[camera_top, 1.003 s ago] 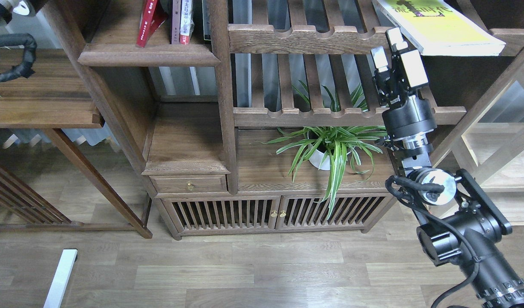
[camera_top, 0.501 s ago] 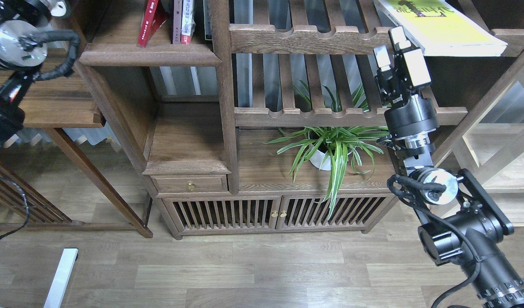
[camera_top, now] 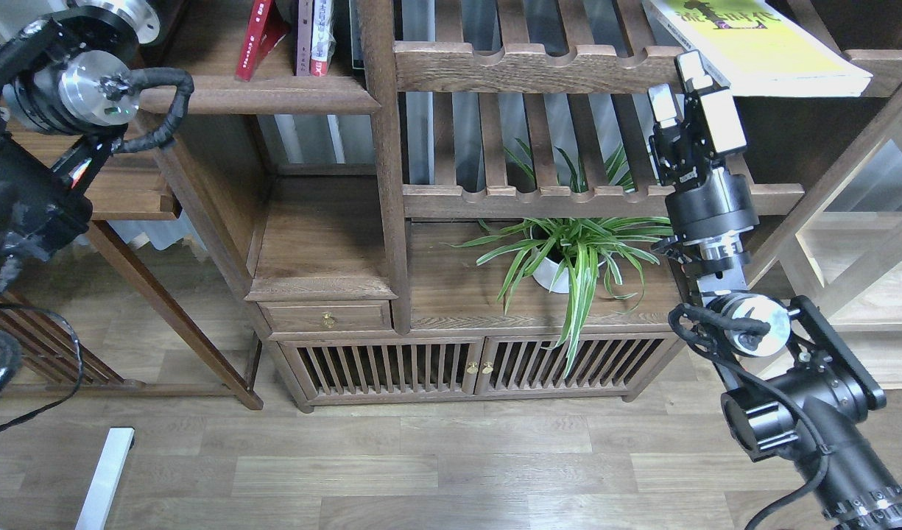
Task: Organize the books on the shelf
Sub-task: 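Push the white book onto the upper shelf with the left gripper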
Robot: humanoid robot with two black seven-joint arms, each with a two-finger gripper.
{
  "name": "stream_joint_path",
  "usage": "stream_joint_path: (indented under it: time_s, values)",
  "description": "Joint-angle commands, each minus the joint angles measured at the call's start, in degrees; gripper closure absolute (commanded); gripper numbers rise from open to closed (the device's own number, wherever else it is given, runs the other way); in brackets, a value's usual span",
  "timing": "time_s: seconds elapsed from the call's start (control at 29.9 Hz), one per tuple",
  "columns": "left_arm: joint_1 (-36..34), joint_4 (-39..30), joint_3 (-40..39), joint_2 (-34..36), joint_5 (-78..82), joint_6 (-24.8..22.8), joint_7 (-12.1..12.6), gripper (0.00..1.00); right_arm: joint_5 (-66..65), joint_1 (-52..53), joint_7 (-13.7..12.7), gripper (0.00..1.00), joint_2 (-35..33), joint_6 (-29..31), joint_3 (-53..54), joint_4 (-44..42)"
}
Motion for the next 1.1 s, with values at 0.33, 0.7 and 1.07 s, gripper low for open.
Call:
stream_joint_path:
  time_s: [0.33, 0.7, 1.07]
  values:
    - [-1.0, 3.3, 4.6, 0.5, 2.1, -5.1, -2.4, 0.83, 0.6, 0.2, 0.0, 0.16, 0.3, 0.0, -0.2, -0.6]
    - [-2.0, 4.1, 7.5, 1.0, 5.4, -9.1, -2.3, 0.82, 0.7, 0.1, 0.0, 0.16, 0.1, 0.0, -0.1, -0.6]
    - [-1.4, 3.8, 8.0, 4.5, 5.3, -9.9, -2.5, 0.70, 0.8, -0.1, 0.0, 0.16, 0.0, 0.0, 0.5, -0.6]
